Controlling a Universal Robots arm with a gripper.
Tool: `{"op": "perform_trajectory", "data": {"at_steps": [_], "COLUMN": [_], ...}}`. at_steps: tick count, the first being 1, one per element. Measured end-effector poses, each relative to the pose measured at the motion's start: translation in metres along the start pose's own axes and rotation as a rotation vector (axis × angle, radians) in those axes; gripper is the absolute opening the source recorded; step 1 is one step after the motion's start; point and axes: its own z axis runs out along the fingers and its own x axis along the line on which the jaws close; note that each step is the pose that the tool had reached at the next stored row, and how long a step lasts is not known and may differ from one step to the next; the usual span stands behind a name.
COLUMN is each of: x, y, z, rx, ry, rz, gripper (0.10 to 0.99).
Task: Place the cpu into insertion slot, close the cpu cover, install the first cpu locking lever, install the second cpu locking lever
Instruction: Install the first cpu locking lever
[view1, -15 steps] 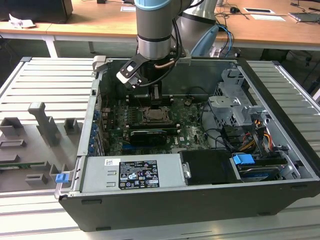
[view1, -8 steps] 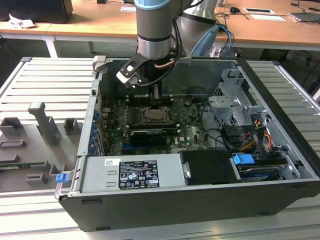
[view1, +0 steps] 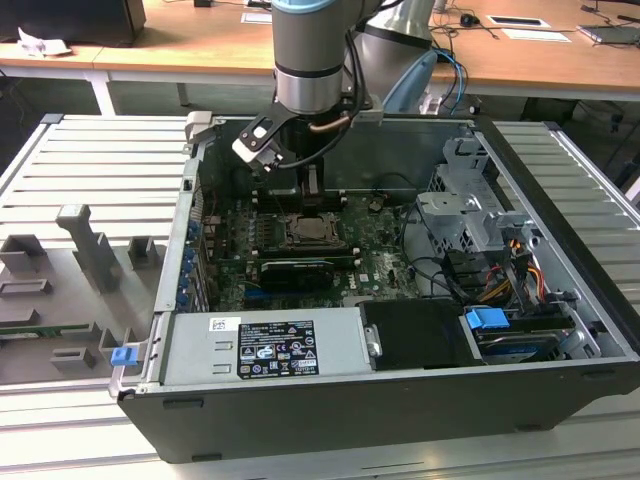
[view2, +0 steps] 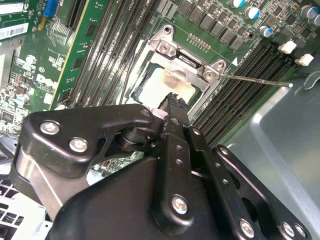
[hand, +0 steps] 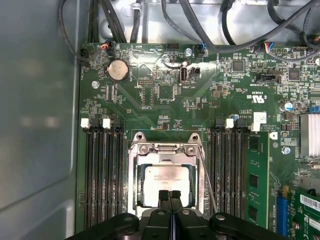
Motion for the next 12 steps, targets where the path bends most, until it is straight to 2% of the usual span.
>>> {"op": "perform_trajectory", "data": {"at_steps": [10,12], "x": [0.0002,0.0002], "y": [0.0014,0.0015], "z": [-0.0241,-0.0260], "rx": [0.000,0.000], "ry": [-0.0024,-0.0023], "rz": [0.000,0.000], "gripper": [0.106,0.106]}}
